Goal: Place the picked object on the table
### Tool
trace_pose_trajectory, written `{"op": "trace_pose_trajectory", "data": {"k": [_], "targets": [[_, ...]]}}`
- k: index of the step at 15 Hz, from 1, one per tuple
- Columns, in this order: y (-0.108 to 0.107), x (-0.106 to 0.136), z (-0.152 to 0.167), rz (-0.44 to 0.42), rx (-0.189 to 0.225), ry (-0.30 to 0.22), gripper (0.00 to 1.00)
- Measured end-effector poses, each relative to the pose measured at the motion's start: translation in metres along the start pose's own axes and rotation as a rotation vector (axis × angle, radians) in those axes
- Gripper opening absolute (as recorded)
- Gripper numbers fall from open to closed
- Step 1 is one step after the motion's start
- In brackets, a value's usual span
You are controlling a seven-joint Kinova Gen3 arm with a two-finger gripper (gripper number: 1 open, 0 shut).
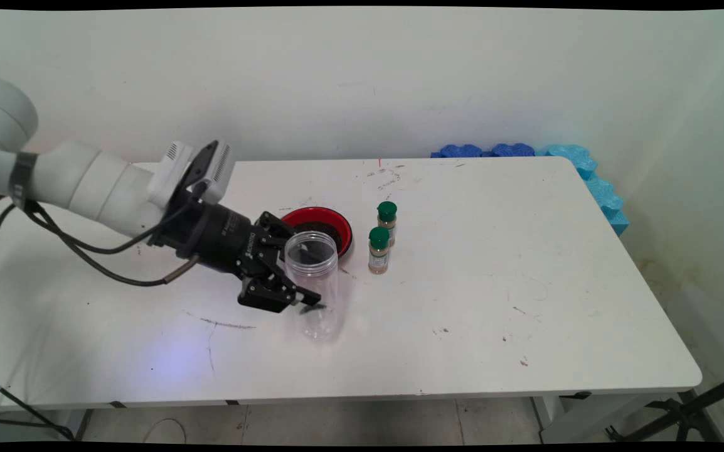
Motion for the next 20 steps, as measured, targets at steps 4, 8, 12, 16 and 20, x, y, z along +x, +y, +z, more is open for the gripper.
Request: {"op": "trace_pose_trajectory", "data": {"k": [4, 8, 12, 16, 20], "targets": [[-0.001, -0.007, 0.007, -0.028, 0.006, 0.003, 0.0], [-0.002, -0.013, 0.012, -0.052, 0.012, 0.008, 0.0], [-0.003, -0.017, 0.016, -0.064, 0.017, 0.013, 0.0], [-0.003, -0.022, 0.02, -0.061, 0.028, 0.025, 0.0], [-0.004, -0.027, 0.024, -0.054, 0.04, 0.036, 0.0]]}}
